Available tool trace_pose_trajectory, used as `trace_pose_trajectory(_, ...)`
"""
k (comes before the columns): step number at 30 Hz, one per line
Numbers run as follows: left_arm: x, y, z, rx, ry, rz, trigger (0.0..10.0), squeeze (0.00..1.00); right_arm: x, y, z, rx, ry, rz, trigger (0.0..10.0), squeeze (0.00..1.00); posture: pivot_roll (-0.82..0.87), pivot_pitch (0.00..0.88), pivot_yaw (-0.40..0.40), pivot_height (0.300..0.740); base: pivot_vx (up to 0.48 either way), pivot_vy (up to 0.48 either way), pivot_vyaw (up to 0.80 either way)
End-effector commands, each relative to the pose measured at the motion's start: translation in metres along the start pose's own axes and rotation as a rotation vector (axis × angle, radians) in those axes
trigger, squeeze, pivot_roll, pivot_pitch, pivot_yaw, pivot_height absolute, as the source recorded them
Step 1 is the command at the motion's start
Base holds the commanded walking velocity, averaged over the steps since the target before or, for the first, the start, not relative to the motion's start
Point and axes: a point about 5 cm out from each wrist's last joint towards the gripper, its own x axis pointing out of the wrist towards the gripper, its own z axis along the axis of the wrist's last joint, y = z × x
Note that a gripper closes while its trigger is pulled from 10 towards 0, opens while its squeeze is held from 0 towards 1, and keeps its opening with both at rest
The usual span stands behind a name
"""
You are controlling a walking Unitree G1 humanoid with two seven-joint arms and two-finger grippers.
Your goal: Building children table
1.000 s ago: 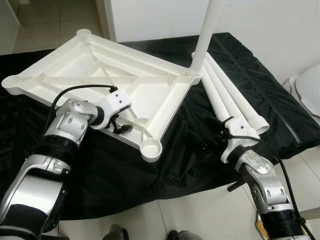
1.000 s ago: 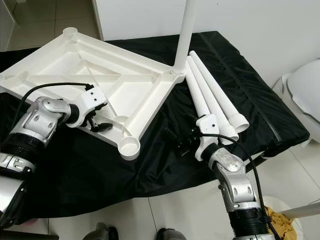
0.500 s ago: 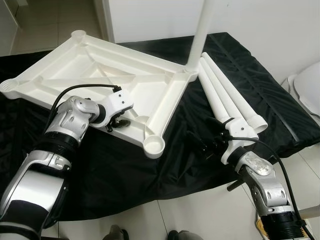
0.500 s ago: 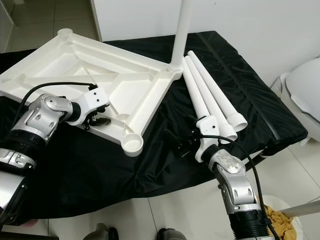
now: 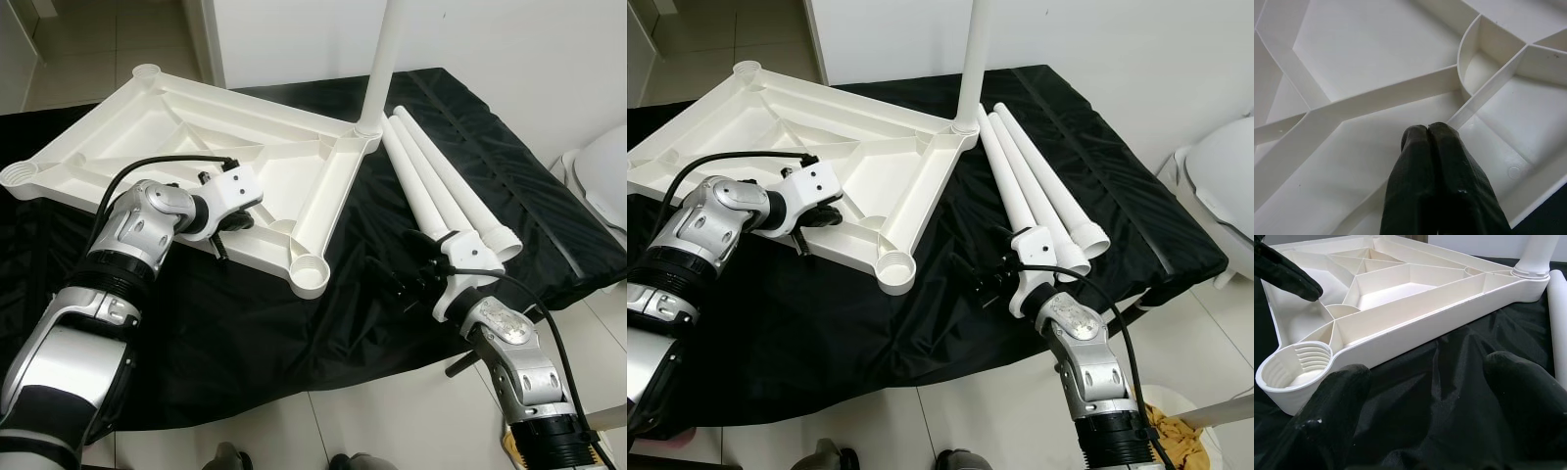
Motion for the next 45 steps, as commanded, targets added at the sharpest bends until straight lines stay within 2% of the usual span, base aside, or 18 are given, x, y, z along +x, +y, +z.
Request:
trace_pose_trajectory(1, 0.007, -0.009, -0.019, -0.014, 0.075, 0.028, 0.0, 0.0, 0.0, 0.0, -0.001, 0.001, 0.001, -0.001, 10.0, 0.0, -0.13, 0.098, 0.019, 0.74, 0.0, 0.0, 0.0)
trace_pose_trajectory(2, 0.007, -0.009, -0.019, -0.014, 0.075, 0.028, 0.0, 0.0, 0.0, 0.0, -0.001, 0.001, 0.001, -0.001, 10.0, 0.0, -0.13, 0.098, 0.019, 0.74, 0.0, 0.0, 0.0)
trace_pose_trajectory(3, 0.01, -0.011, -0.019, -0.008, 0.08, 0.019, 4.0, 0.0, 0.0, 0.0, -0.001, 0.0, 0.0, -0.002, 10.0, 0.0, -0.12, 0.098, 0.021, 0.74, 0.0, 0.0, 0.0)
trace_pose_trajectory(4, 0.013, -0.014, -0.019, -0.003, 0.085, 0.009, 10.0, 0.0, 0.0, -0.001, -0.001, -0.001, -0.001, -0.003, 10.0, 0.0, -0.12, 0.098, 0.021, 0.74, 0.0, 0.0, 0.0)
trace_pose_trajectory(9, 0.021, -0.02, -0.016, 0.013, 0.103, -0.004, 10.0, 0.0, 0.001, -0.001, 0.0, -0.003, -0.003, -0.004, 10.0, 0.0, -0.13, 0.102, 0.025, 0.74, 0.0, 0.0, 0.0)
trace_pose_trajectory(10, 0.025, -0.021, -0.014, 0.006, 0.104, 0.01, 10.0, 0.91, 0.0, 0.0, 0.0, -0.001, -0.004, -0.005, 10.0, 0.0, -0.13, 0.105, 0.028, 0.74, 0.0, 0.0, 0.0)
trace_pose_trajectory(12, 0.026, -0.02, -0.013, -0.005, 0.097, 0.023, 10.0, 0.91, 0.0, 0.0, 0.0, 0.0, -0.004, -0.006, 10.0, 0.0, -0.13, 0.105, 0.028, 0.74, 0.0, 0.0, 0.0)
trace_pose_trajectory(13, 0.026, -0.019, -0.012, -0.004, 0.107, 0.029, 10.0, 1.0, 0.0, 0.0, -0.001, 0.001, -0.004, -0.008, 10.0, 0.0, -0.13, 0.107, 0.029, 0.74, 0.0, 0.0, 0.0)
trace_pose_trajectory(21, 0.03, -0.016, -0.011, -0.008, 0.157, 0.052, 10.0, 1.0, -0.001, -0.001, -0.001, 0.002, -0.003, -0.016, 10.0, 0.0, -0.13, 0.114, 0.036, 0.74, 0.0, 0.0, 0.0)
trace_pose_trajectory(22, 0.031, -0.016, -0.011, -0.014, 0.164, 0.052, 10.0, 0.0, -0.001, -0.001, 0.0, 0.001, -0.004, -0.017, 10.0, 0.0, -0.13, 0.114, 0.037, 0.74, 0.0, 0.0, 0.0)
trace_pose_trajectory(30, 0.036, -0.024, -0.012, 0.006, 0.181, -0.026, 10.0, 0.0, -0.005, -0.001, 0.0, -0.002, -0.009, -0.034, 10.0, 0.0, -0.14, 0.135, 0.054, 0.74, 0.0, 0.0, 0.0)
trace_pose_trajectory(38, 0.027, -0.022, -0.011, 0.036, 0.15, -0.111, 10.0, 0.0, -0.011, 0.003, -0.003, 0.015, -0.007, -0.038, 10.0, 0.0, -0.14, 0.148, 0.07, 0.74, 0.0, 0.0, 0.0)
trace_pose_trajectory(45, 0.017, -0.027, -0.01, 0.04, 0.099, -0.219, 10.0, 0.0, -0.013, 0.007, -0.005, 0.025, -0.009, -0.041, 10.0, 0.0, -0.13, 0.152, 0.073, 0.74, 0.0, 0.0, 0.0)
